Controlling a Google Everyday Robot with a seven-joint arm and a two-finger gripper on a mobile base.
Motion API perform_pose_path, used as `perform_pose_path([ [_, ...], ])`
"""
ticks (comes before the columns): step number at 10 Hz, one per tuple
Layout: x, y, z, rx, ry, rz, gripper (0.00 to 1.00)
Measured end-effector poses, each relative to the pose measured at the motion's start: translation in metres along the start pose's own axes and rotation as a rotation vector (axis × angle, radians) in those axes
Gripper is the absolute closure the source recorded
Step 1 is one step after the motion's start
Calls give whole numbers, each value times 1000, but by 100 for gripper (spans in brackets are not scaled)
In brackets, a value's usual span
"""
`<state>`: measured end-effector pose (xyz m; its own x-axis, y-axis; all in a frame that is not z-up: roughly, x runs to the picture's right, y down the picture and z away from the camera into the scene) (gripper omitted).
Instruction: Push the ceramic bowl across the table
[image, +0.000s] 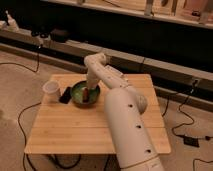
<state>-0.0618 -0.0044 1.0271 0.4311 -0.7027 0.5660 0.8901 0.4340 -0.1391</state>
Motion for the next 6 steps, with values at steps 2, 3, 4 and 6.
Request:
perform_pose_path([
  [2, 13, 23, -3, -27, 15, 39, 100],
  [3, 17, 33, -6, -36, 21, 53, 100],
  [4, 21, 47, -8, -49, 25, 73, 100],
  [6, 23, 66, -10, -68, 28, 101, 100],
])
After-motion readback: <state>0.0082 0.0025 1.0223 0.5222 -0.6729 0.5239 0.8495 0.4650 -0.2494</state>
